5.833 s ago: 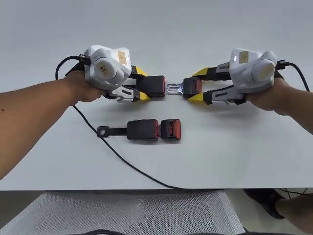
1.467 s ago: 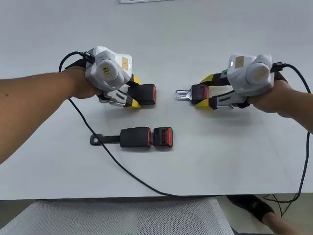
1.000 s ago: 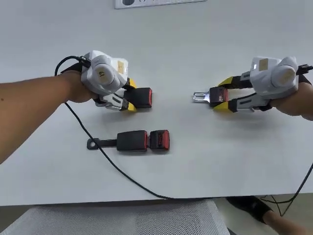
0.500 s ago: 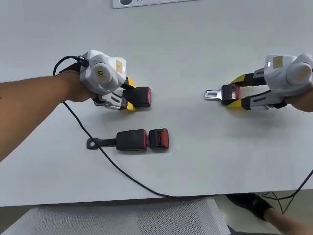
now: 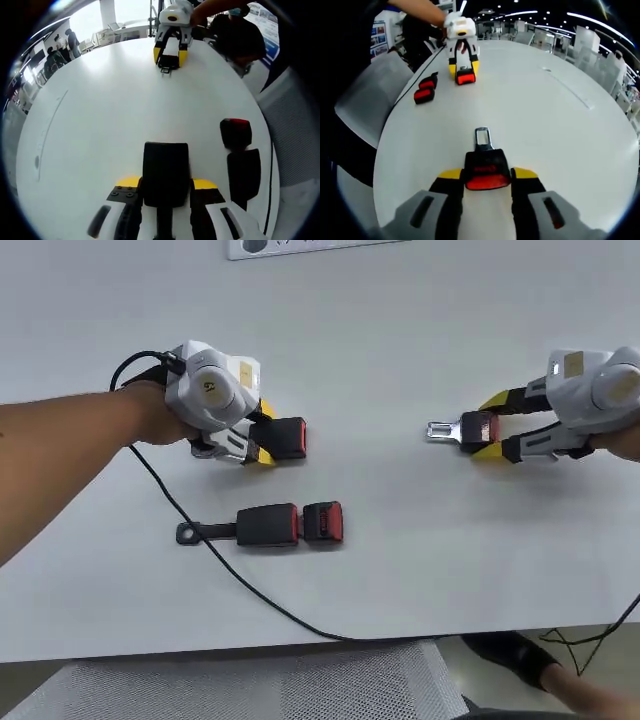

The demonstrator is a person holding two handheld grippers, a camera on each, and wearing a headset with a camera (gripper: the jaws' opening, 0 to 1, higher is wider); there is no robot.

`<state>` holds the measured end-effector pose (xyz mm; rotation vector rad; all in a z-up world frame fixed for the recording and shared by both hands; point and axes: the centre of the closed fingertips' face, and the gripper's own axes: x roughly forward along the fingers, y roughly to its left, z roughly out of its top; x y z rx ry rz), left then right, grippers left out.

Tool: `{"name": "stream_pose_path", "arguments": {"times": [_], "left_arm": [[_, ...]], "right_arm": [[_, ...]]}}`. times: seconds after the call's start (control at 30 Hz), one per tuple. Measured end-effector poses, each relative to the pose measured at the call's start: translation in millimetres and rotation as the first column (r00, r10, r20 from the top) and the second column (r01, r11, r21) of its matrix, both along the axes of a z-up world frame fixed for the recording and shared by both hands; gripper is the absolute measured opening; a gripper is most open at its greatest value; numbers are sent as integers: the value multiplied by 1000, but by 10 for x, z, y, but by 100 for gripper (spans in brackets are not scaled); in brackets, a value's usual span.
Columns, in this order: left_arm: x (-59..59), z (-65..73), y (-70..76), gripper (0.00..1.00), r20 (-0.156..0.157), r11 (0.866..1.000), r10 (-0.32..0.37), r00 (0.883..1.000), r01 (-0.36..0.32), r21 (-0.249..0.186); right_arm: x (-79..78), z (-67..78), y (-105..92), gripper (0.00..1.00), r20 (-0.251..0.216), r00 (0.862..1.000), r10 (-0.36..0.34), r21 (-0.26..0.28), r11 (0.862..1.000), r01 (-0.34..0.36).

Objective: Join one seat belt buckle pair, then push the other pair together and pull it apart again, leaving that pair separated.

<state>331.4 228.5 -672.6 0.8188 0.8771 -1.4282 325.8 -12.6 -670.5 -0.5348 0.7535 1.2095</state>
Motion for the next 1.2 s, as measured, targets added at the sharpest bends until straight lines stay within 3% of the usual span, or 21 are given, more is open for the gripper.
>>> {"name": "stream_pose_path", "arguments": {"times": [0.07, 0.13, 0.17, 0.27, 0.37, 0.43, 0.47, 0.53, 0.63, 0.67, 0.73, 0.77, 0.83, 0.87, 0.93, 1.03, 1.1, 1.17, 1.2], "left_arm": [[-11, 5, -9, 40, -6, 1000, 2, 1000, -2, 6], [-8, 10, -7, 45, -9, 1000, 27, 1000, -27, 13], [-6, 13, -7, 51, -18, 997, 72, 997, -72, 17], [13, 48, -25, 70, -13, 994, 110, 994, -110, -1], [45, 111, -19, 75, -4, 986, 167, 986, -167, -23], [88, 157, -21, 80, -4, 965, 259, 966, -259, -53], [139, 177, 4, 83, 15, 949, 309, 951, -308, -63], [176, 211, 28, 90, 36, 932, 357, 934, -352, -90], [166, 287, 84, 92, 20, 879, 464, 886, -458, -134], [165, 311, 93, 93, 18, 867, 483, 876, -475, -150], [168, 365, 137, 94, 35, 841, 523, 851, -509, -183], [163, 393, 172, 96, 42, 819, 556, 830, -538, -198], [130, 431, 195, 99, 38, 795, 586, 809, -564, -224], [97, 475, 197, 100, 33, 774, 607, 794, -581, -252], [0, 530, 223, 100, 16, 749, 630, 776, -603, -274], [-99, 642, 269, 100, 15, 714, 661, 750, -623, -320], [-174, 687, 297, 100, 12, 704, 669, 743, -628, -332], [-256, 724, 340, 100, 18, 699, 672, 740, -627, -344], [-292, 745, 379, 100, 16, 689, 682, 731, -636, -349]], "right_arm": [[-7, -2, 4, 42, -5, 1000, -2, -7, 1000, 2], [-13, 11, 24, 53, -17, 1000, -25, 8, 1000, 25], [6, 43, 48, 57, -13, 999, -43, 28, 999, 43], [65, 105, 63, 63, 18, 997, -76, 42, 996, 75], [148, 166, 64, 67, 48, 988, -149, 60, 987, 146], [232, 198, 38, 74, 81, 973, -216, 67, 975, 211], [271, 228, 52, 77, 89, 962, -258, 96, 964, 249], [311, 272, 57, 81, 102, 940, -325, 134, 941, 311], [314, 325, 65, 83, 115, 911, -396, 158, 913, 377], [320, 364, 89, 84, 111, 895, -432, 186, 894, 408], [313, 392, 103, 88, 102, 872, -479, 210, 867, 451], [312, 407, 109, 90, 111, 862, -494, 219, 858, 464], [263, 435, 131, 93, 132, 848, -512, 222, 850, 479], [231, 472, 163, 94, 140, 839, -526, 240, 840, 486], [164, 499, 201, 95, 143, 833, -534, 249, 834, 493], [37, 555, 250, 96, 152, 820, -552, 263, 822, 505], [-42, 585, 279, 96, 141, 816, -560, 275, 814, 512], [-103, 619, 290, 96, 153, 814, -560, 276, 815, 509], [-141, 645, 294, 97, 161, 811, -562, 277, 814, 510]]}}
